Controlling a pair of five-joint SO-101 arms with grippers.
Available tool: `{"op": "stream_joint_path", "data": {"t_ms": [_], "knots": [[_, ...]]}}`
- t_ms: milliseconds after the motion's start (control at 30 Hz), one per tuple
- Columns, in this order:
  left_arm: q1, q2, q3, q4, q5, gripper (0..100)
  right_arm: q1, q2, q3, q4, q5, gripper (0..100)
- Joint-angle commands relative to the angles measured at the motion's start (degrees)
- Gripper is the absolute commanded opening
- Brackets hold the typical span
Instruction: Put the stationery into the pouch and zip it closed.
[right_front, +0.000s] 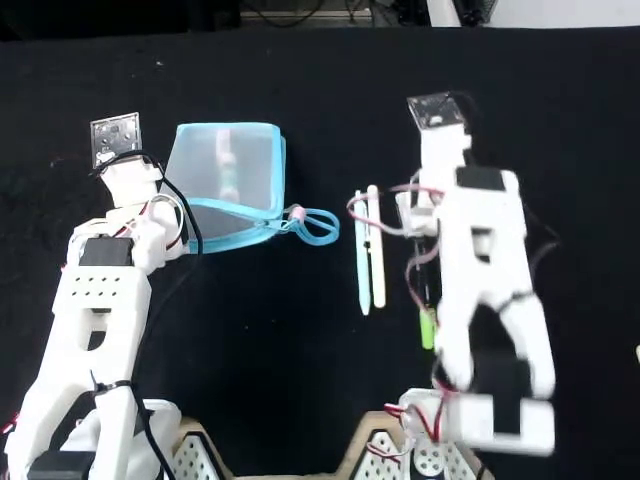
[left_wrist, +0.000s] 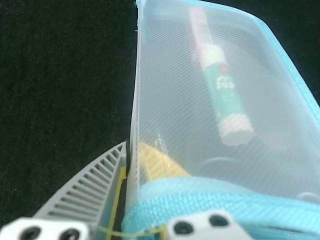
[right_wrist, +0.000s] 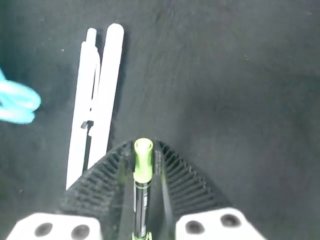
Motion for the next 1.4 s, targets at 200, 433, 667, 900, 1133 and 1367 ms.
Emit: {"op": "stream_joint_path", "data": {"t_ms": [200,433,667,900,1133,1367], "knots": [[0.0,0.8,2.2,0.2,1.1,3,-0.7,19.4,-19.4,1.1,-0.7,1.8],[0.0,0.8,2.2,0.2,1.1,3,-1.2,22.9,-29.7,12.0,-0.8,13.6],[-0.2,0.8,2.2,0.2,1.1,3,-1.4,23.4,-31.3,19.2,-0.4,14.7],[0.0,0.8,2.2,0.2,1.1,3,-2.7,23.0,-19.0,8.9,2.3,16.6],[-0.2,0.8,2.2,0.2,1.1,3,-0.8,23.4,-10.1,-5.0,4.6,16.3],[0.0,0.8,2.2,0.2,1.1,3,4.0,23.0,-8.3,-11.0,4.0,1.9]]}}
